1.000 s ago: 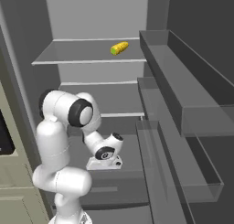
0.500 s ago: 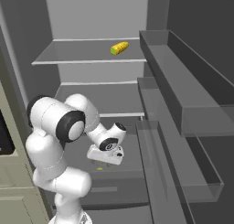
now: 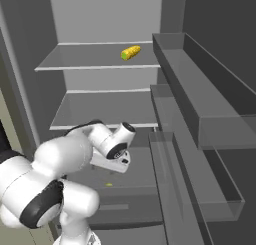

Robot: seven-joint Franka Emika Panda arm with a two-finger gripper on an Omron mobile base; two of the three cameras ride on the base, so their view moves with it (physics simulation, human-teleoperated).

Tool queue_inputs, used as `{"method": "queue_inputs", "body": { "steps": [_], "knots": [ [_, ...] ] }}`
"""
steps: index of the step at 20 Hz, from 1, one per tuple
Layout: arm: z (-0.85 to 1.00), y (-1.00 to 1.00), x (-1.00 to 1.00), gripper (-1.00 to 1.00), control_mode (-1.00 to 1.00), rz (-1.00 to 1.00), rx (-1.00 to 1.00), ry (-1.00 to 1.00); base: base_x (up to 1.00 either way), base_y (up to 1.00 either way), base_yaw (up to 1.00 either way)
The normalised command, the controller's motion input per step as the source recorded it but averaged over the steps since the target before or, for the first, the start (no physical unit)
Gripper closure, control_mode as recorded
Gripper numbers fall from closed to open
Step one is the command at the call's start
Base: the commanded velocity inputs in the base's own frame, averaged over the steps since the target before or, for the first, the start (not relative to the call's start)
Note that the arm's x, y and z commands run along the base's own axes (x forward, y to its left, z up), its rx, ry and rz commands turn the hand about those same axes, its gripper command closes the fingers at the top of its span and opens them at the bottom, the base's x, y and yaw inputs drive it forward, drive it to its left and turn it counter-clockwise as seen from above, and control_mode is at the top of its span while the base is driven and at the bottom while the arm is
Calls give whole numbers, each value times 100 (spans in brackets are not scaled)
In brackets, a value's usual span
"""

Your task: Place the lemon and carrot inside the fridge drawer. Close the drawer after placing the vegetables.

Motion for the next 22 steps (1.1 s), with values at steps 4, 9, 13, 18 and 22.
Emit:
{"method": "queue_inputs", "body": {
  "steps": [4, 9, 13, 18, 22],
  "knots": [
    [100, 25, -58, -100, -100, -3, 2, -1, 0, 0, 0],
    [81, 26, -77, -100, -100, -1, 0, 0, 0, 0, 0],
    [68, 23, -89, -100, -100, 0, 0, 0, 0, 0, 0],
    [72, 23, -92, -100, -100, 0, 0, 0, 0, 0, 0],
    [73, 26, -78, -100, -100, 0, 0, -3, 0, 0, 0]
  ]
}}
